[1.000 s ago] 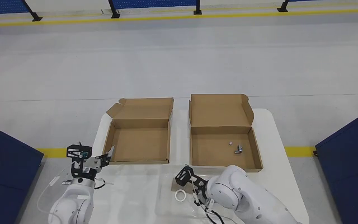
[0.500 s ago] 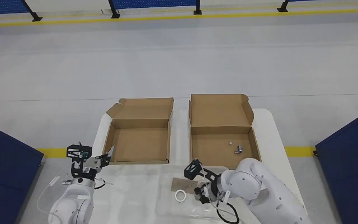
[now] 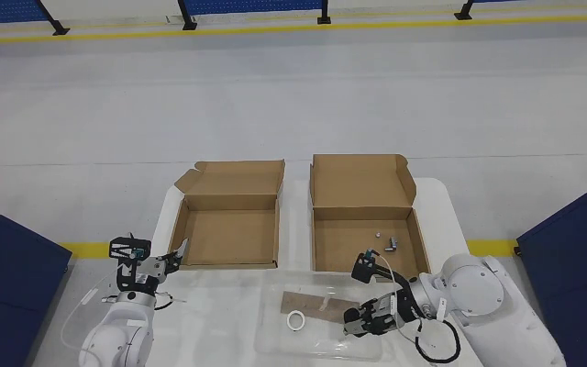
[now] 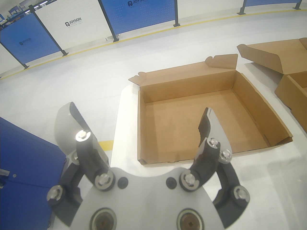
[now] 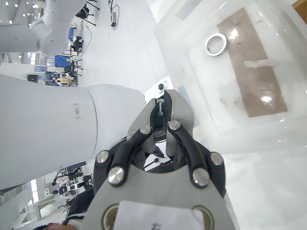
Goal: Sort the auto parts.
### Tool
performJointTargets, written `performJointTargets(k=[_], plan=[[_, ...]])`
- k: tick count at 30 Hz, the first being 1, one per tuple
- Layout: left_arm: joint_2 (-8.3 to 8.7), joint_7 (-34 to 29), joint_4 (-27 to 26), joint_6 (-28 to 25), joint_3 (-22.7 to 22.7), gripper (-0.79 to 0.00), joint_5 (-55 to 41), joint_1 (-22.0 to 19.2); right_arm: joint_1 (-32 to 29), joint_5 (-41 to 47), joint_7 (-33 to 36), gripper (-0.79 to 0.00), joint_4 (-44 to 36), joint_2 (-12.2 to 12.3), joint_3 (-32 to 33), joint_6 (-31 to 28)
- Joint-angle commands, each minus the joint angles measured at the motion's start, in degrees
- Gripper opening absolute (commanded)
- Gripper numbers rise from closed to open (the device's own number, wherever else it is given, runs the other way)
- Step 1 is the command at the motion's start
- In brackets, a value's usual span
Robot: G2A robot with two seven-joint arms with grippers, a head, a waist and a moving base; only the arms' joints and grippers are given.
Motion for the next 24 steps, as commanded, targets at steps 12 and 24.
performJointTargets(k=[12, 24], plan=[[0.00, 0.0, 0.0, 0.0, 0.0, 0.000, 0.0, 0.0, 0.0, -0.1, 0.0, -0.785, 0.0, 0.0, 0.0, 0.0], [0.00, 0.0, 0.0, 0.0, 0.0, 0.000, 0.0, 0.0, 3.1, 29.3, 0.0, -0.785, 5.1, 3.1, -1.3, 1.1]])
